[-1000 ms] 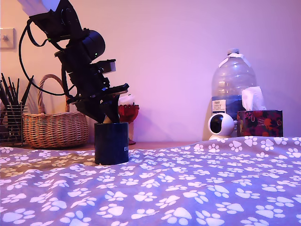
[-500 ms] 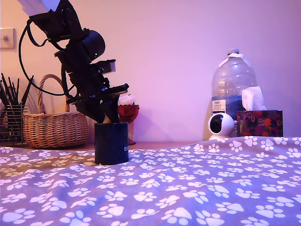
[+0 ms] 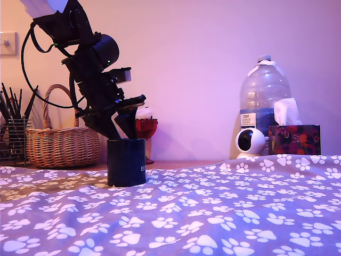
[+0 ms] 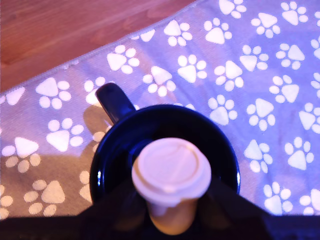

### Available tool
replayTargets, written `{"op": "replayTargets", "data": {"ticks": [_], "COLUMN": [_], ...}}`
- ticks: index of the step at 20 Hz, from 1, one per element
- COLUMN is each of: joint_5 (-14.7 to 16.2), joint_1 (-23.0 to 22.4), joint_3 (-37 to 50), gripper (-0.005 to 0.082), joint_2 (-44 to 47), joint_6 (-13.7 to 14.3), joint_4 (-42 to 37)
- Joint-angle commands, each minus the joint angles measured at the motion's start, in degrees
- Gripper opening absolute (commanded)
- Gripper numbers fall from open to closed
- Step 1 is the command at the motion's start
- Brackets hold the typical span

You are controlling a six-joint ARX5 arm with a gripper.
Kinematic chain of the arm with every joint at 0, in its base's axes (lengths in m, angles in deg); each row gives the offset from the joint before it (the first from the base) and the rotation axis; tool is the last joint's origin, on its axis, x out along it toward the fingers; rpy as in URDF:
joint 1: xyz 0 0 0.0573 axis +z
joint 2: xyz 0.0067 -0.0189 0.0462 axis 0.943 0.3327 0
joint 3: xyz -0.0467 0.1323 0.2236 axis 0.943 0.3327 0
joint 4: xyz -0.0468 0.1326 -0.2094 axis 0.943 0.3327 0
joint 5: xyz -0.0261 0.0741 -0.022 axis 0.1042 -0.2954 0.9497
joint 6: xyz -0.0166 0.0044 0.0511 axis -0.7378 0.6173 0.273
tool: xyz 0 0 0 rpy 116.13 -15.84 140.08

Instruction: Pick the coffee capsule and then drop it inside the coffee cup in front of you

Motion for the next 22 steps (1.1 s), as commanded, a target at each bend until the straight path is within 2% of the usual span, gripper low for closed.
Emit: {"op": "replayTargets", "data": {"ticks": [1, 12, 13, 14, 15, 17, 18, 22], "joint_5": [0.0, -0.1, -0.1, -0.1, -0.1, 0.3, 0.5, 0.9], "joint_1": [-0.5, -1.4, -1.7, -2.0, -2.3, -2.9, -3.1, -3.8], "joint_3": [-0.2, -0.2, -0.2, -0.2, -0.2, -0.2, -0.2, 0.4], "gripper": [0.0661, 0.0648, 0.0600, 0.0515, 0.0384, 0.0063, -0.0031, -0.0016], "joint_2": [-0.4, -4.3, -5.1, -5.8, -6.6, -8.0, -8.4, -10.5], "joint_6": [0.6, 0.9, 0.9, 0.9, 1.0, 1.4, 1.4, 1.3], "joint_4": [0.2, 2.7, 3.2, 3.8, 4.7, 6.2, 6.7, 9.2]}}
